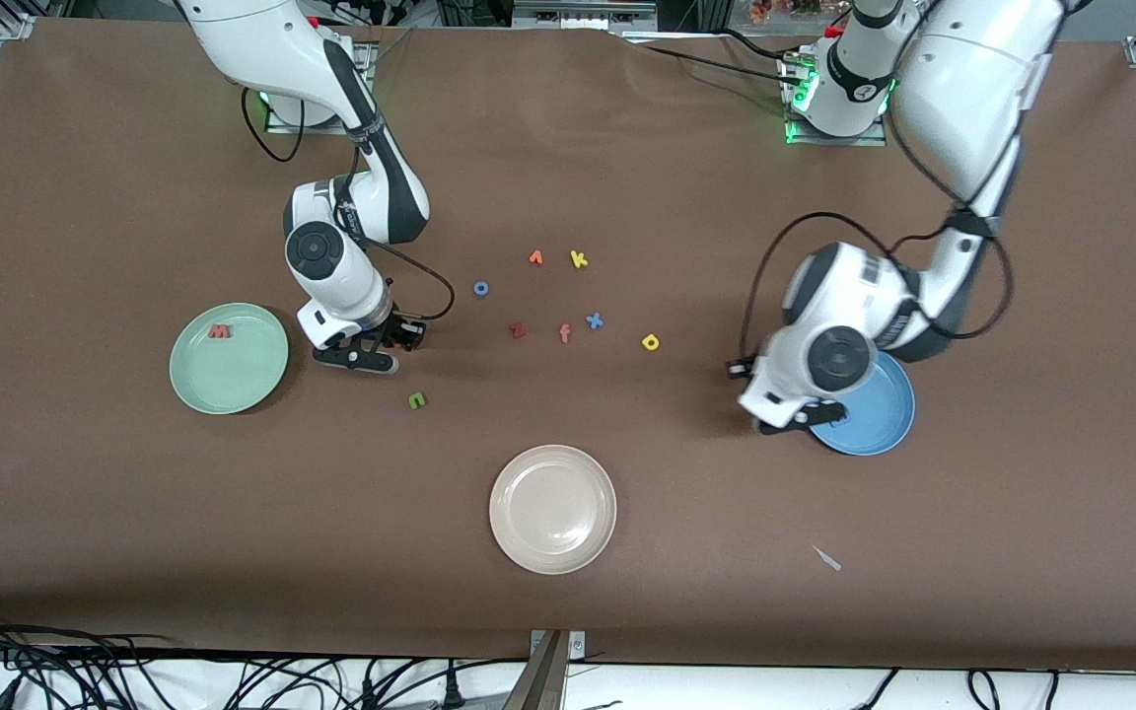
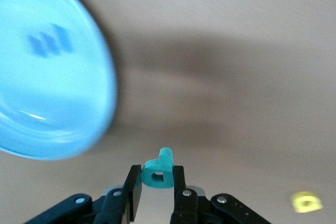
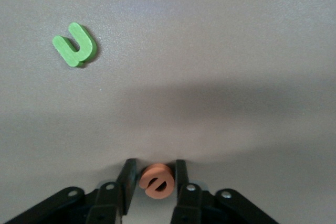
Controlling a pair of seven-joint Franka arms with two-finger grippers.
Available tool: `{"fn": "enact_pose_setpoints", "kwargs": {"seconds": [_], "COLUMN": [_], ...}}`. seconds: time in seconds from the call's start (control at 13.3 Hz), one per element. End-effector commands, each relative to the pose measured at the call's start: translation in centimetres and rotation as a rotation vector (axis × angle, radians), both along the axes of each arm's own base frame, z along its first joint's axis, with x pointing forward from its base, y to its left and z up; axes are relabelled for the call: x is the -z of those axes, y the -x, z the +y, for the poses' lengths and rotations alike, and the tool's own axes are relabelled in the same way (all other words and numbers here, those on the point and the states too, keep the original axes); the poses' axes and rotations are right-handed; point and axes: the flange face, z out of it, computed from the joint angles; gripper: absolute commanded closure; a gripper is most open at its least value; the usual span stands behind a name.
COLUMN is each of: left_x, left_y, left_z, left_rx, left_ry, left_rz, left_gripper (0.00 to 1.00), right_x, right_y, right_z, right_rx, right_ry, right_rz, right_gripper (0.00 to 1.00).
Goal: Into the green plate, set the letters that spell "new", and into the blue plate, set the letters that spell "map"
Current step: 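Place e on green plate while the left gripper places d on blue plate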
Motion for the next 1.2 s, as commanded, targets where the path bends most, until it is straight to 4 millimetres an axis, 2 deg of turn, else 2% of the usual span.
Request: {"fn": "enact_pose_setpoints", "kwargs": {"seconds": [0.0, 0.08, 0.23, 0.3, 0.38, 0.45, 0.6, 0.68, 0.75, 0.9, 0.98, 1.13], "left_x": [-0.6, -0.1, 0.6, 1.8, 2.1, 2.0, 1.4, 1.0, 0.8, -0.3, -1.1, -0.9], "left_y": [-0.3, -0.6, -0.9, -0.9, -0.9, -0.9, -1.1, -0.9, -0.6, 0.3, 1.0, 1.5], "left_z": [5.6, 7.9, 10.0, 10.8, 10.7, 10.4, 9.4, 8.0, 6.1, 0.8, -3.0, -6.9], "left_rx": [0.117, 0.122, 0.135, 0.143, 0.148, 0.154, 0.161, 0.175, 0.200, 0.209, 0.176, 0.016], "left_ry": [-0.018, -0.011, -0.012, -0.001, 0.000, 0.000, 0.003, 0.008, 0.017, 0.041, 0.039, -0.004], "left_rz": [0.028, 0.039, 0.042, 0.055, 0.057, 0.054, 0.046, 0.043, 0.040, 0.023, 0.002, -0.032], "left_gripper": [1.00, 1.00, 1.00, 0.90, 0.60, 0.02, 0.00, 0.00, 0.00, 0.00, 0.00, 0.00], "right_x": [0.5, 0.1, -3.1, -4.6, -5.8, -6.7, -7.0, -7.6, -7.9, -7.6, -6.9, -5.5], "right_y": [0.3, 0.1, -1.8, -3.3, -4.0, -4.7, -5.2, -5.5, -5.7, -5.8, -5.9, -6.0], "right_z": [0.2, 0.3, 0.9, -0.9, -2.3, -4.3, -9.1, -11.6, -13.5, -17.4, -19.8, -24.6], "right_rx": [-0.010, -0.015, -0.042, -0.083, -0.149, -0.212, -0.357, -0.402, -0.436, -0.467, -0.477, -0.479], "right_ry": [-0.010, -0.014, -0.026, -0.016, -0.020, -0.020, -0.016, -0.017, -0.017, -0.009, -0.011, -0.013], "right_rz": [0.006, 0.001, 0.076, 0.134, 0.152, 0.144, 0.179, 0.191, 0.199, 0.218, 0.230, 0.245], "right_gripper": [0.80, 0.81, 0.84, 0.84, 0.84, 0.84, 0.84, 0.84, 0.84, 0.84, 0.84, 0.81]}}
